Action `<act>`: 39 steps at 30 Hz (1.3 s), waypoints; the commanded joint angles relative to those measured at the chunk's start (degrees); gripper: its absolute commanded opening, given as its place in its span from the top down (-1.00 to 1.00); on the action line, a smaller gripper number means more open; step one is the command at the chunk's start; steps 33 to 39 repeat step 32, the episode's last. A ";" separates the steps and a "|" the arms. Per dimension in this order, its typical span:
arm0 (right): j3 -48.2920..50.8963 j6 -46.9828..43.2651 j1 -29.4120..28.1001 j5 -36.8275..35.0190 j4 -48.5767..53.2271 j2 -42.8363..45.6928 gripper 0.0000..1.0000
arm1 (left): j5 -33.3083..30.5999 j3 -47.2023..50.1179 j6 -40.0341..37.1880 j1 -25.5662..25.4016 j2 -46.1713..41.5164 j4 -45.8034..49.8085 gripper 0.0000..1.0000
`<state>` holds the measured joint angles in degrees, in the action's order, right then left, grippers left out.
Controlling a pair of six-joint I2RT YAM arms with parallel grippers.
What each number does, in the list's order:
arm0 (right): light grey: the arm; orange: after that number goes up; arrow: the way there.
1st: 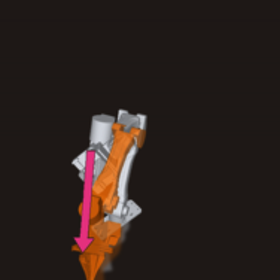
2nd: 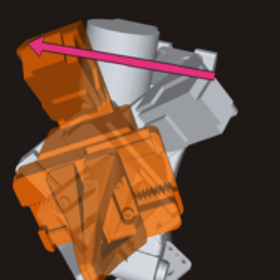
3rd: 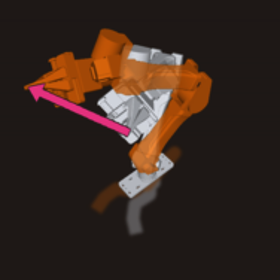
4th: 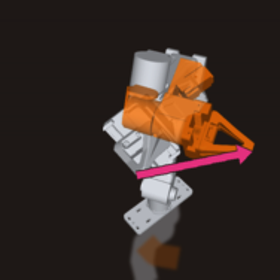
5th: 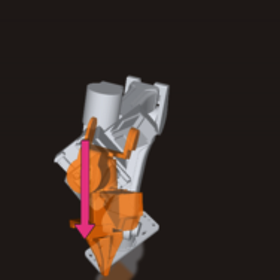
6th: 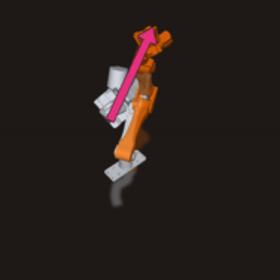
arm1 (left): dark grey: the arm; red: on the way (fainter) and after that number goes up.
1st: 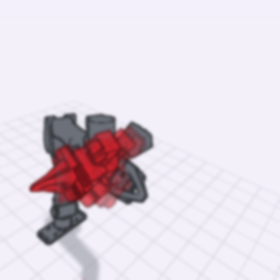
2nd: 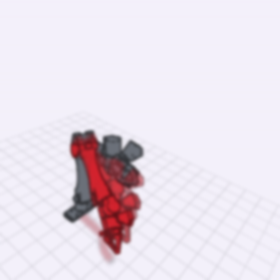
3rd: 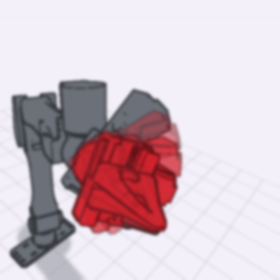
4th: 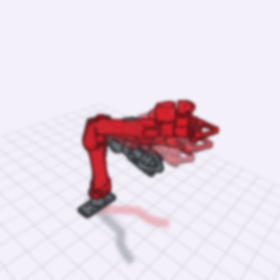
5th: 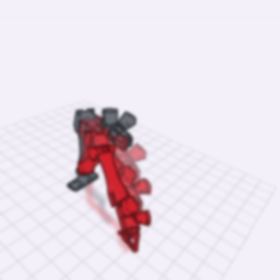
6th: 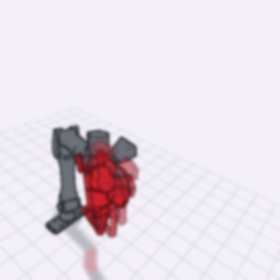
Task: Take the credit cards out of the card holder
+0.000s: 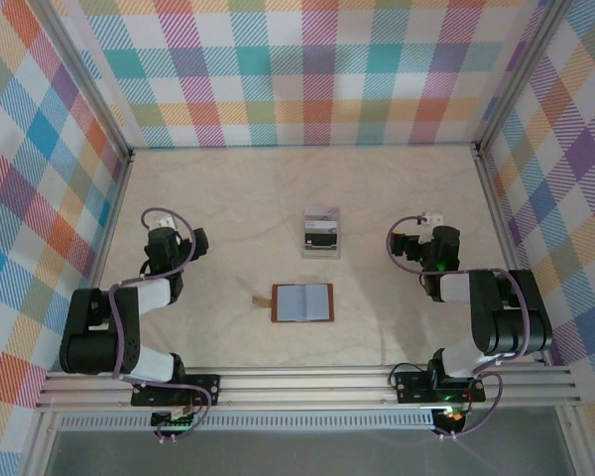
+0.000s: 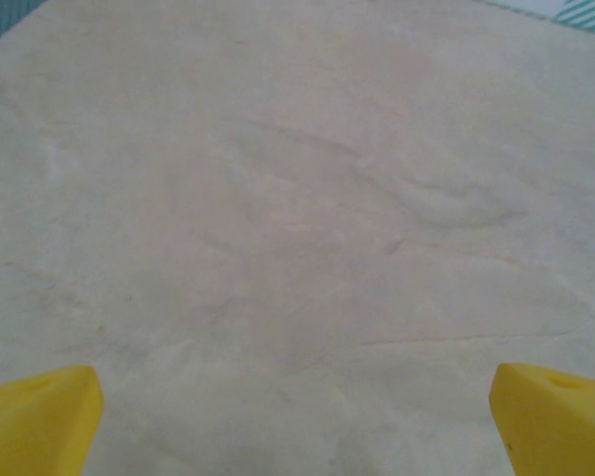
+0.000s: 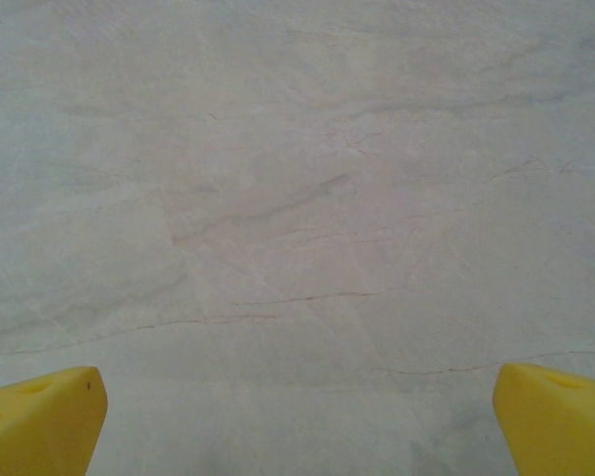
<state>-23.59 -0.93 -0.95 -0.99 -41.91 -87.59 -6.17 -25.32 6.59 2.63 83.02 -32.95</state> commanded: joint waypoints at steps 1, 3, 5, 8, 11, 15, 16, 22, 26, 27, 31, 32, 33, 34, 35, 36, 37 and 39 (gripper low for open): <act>0.11 0.93 0.20 2.20 -5.73 -0.29 -0.99 | 6.33 -1.07 -1.11 0.77 1.52 -4.49 -1.00; 0.13 0.93 0.22 2.04 -5.86 -0.25 -0.99 | 7.28 -0.98 -1.47 0.78 1.64 -4.97 -1.00; 0.22 0.93 0.18 2.05 -5.90 -0.21 -0.99 | 8.71 -0.77 -2.13 0.70 1.91 -5.71 -1.00; 0.12 1.00 0.16 2.21 -5.73 -0.29 -0.99 | 11.16 -1.30 -3.40 0.51 2.57 -5.59 -1.00; 0.14 0.93 0.16 2.22 -5.73 -0.22 -0.99 | 12.38 -1.76 -5.75 -0.76 3.82 -5.98 -1.00; 0.13 0.93 0.21 2.22 -5.73 -0.30 -0.99 | 8.54 -1.28 -8.20 -3.83 5.23 -7.58 -1.00; 0.13 0.95 0.17 2.22 -5.73 -0.30 -0.99 | 7.47 -0.42 -8.42 -4.34 5.57 -9.05 -1.00; 0.11 0.93 0.17 2.22 -5.73 -0.29 -0.99 | 4.35 0.84 -8.89 -5.70 6.81 -12.70 -1.00; 0.04 0.93 0.16 2.22 -5.64 -0.32 -0.99 | 0.97 1.33 -9.38 -7.28 6.64 -13.36 -1.00; 0.04 0.89 0.18 2.10 -5.72 -0.43 -0.99 | 0.94 1.33 -9.33 -7.34 6.62 -13.40 -1.00; -0.22 0.97 0.22 2.27 -5.32 -0.61 -0.99 | 1.45 1.18 -9.20 -7.16 6.48 -12.98 -1.00; 0.16 1.07 0.25 2.15 -5.86 -0.29 -0.99 | 1.85 1.15 -9.05 -6.87 6.55 -12.93 -1.00; 0.16 1.07 0.25 2.15 -5.86 -0.29 -0.99 | 1.85 1.15 -9.05 -6.87 6.55 -12.93 -1.00; 0.16 1.07 0.25 2.15 -5.86 -0.29 -0.99 | 1.85 1.15 -9.05 -6.87 6.55 -12.93 -1.00; 0.16 1.07 0.25 2.15 -5.86 -0.29 -0.99 | 1.85 1.15 -9.05 -6.87 6.55 -12.93 -1.00; 0.16 1.07 0.25 2.15 -5.86 -0.29 -0.99 | 1.85 1.15 -9.05 -6.87 6.55 -12.93 -1.00; 0.16 1.07 0.25 2.15 -5.86 -0.29 -0.99 | 1.85 1.15 -9.05 -6.87 6.55 -12.93 -1.00; 0.16 1.07 0.25 2.15 -5.86 -0.29 -0.99 | 1.85 1.15 -9.05 -6.87 6.55 -12.93 -1.00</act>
